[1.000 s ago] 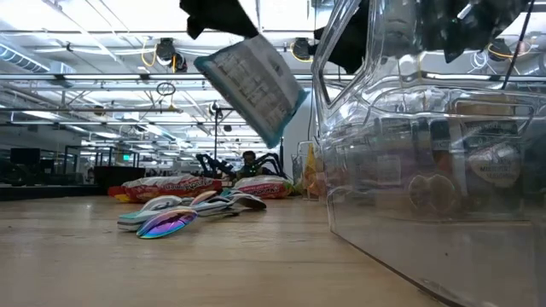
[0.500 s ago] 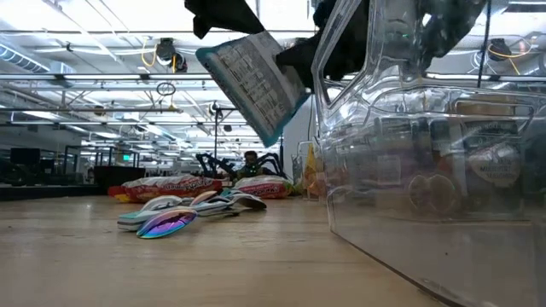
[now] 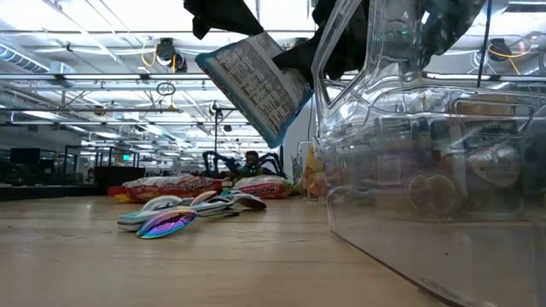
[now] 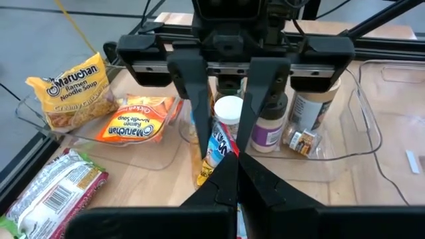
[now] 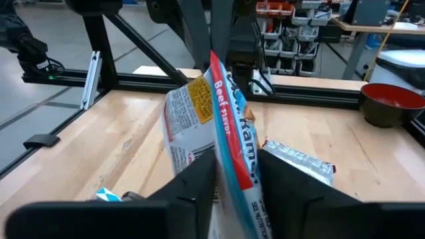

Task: Pick & Place Food Item
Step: Put the blue noodle pack into the top transparent bin

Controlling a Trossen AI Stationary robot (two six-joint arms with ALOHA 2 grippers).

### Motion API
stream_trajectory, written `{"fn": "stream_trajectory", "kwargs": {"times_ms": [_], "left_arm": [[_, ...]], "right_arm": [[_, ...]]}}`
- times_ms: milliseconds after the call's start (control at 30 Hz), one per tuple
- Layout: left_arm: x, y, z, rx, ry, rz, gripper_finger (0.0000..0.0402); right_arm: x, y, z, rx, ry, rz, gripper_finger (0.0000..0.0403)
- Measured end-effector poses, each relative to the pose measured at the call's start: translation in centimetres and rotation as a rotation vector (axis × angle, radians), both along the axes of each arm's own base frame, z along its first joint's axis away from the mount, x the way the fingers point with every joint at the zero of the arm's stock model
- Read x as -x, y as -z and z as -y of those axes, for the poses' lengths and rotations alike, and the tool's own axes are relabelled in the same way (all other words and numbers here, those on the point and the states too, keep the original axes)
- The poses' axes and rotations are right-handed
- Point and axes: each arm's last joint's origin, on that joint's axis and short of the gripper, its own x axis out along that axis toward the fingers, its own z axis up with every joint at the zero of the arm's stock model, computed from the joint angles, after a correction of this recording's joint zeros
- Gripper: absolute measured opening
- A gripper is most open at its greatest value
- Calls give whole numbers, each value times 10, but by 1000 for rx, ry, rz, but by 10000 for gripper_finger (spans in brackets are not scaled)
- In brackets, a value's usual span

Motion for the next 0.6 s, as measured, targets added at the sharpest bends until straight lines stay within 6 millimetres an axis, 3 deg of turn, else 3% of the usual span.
{"fn": "stream_trajectory", "kwargs": {"times_ms": [300,600], "left_arm": [[0,-1,0,-5,-13,13,18],[1,-10,-7,-139,-155,64,78]], "right_arm": [[2,-1,0,25,-5,-10,9],[19,-19,3,62,13,-19,1]]}}
